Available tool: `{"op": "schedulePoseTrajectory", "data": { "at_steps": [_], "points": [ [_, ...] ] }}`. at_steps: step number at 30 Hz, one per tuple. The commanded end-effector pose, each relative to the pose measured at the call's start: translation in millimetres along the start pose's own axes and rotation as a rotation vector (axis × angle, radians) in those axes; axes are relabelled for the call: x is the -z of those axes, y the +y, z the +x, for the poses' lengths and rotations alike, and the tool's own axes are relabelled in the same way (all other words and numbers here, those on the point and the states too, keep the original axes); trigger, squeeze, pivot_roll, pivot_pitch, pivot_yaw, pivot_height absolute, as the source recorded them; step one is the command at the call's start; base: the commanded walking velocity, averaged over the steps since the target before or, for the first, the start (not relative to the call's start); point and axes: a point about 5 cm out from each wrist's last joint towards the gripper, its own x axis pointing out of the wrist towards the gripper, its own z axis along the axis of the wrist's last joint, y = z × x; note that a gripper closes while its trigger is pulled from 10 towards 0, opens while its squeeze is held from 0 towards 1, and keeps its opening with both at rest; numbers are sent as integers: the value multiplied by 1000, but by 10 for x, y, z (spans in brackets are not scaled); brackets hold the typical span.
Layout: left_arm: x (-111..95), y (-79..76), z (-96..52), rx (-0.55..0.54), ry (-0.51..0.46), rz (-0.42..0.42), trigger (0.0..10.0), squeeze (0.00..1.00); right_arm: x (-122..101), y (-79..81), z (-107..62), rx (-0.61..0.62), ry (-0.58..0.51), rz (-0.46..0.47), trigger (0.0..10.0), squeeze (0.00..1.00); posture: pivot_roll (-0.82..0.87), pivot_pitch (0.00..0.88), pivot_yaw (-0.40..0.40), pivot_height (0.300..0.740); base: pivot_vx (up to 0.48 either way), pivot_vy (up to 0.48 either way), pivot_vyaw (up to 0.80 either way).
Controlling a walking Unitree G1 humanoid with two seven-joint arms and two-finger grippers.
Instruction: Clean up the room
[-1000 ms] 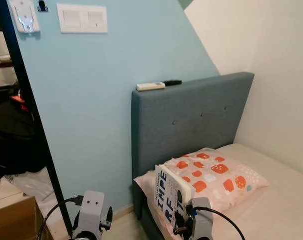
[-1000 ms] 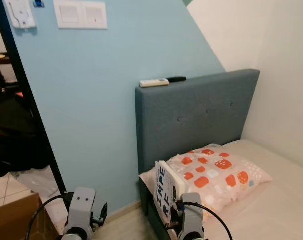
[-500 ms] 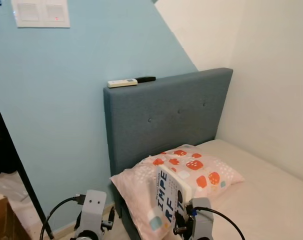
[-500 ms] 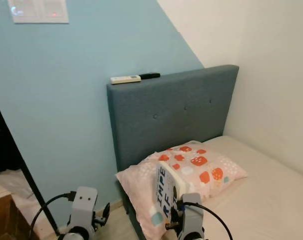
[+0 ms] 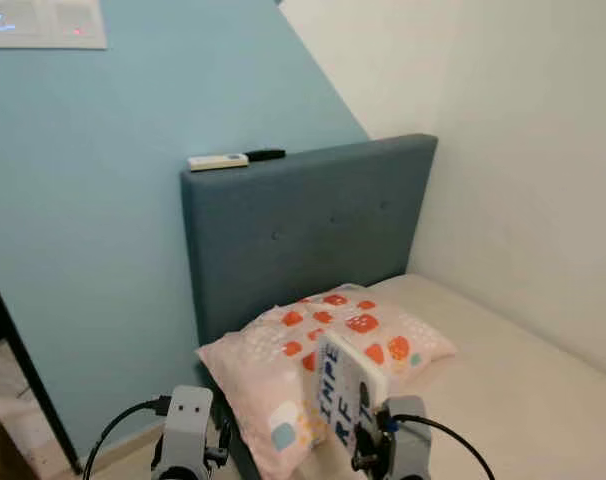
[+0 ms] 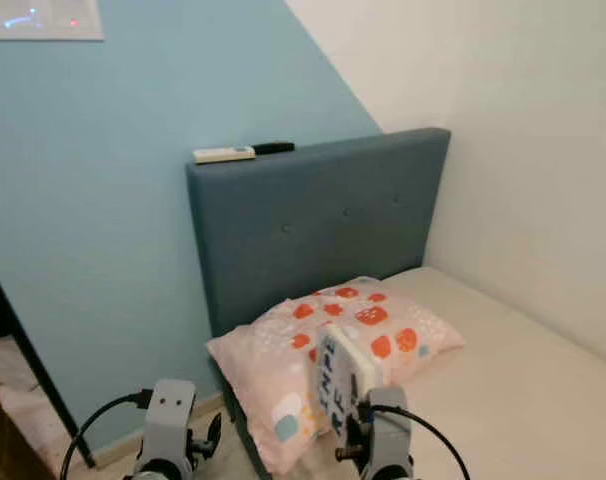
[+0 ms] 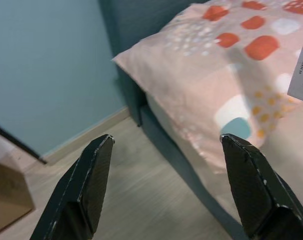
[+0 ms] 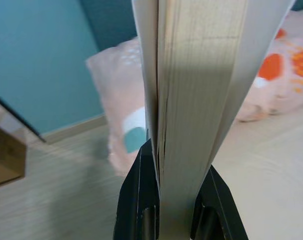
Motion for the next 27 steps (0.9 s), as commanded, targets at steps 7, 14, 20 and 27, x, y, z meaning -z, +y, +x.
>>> {"op": "schedulePoseTrajectory", "data": {
  "at_steps": [7,14,20,27],
  "points": [
    [43,13,11,-10,22,10,10000,0,-20,-116,30,91,19,79,10000,0,2,85,-40,740,0,0,0],
    [25,-22,49,-24,13,0,10000,0,-77,-170,83,86,23,96,10000,0,1,85,-75,740,0,0,0],
    [4,-5,72,-30,12,10,10000,0,-34,-211,100,79,70,306,10000,0,9,97,-85,740,0,0,0],
    [-14,38,60,-29,1,9,10000,0,20,-296,63,100,116,495,10000,0,4,107,-64,725,0,0,0]
  ]
}}
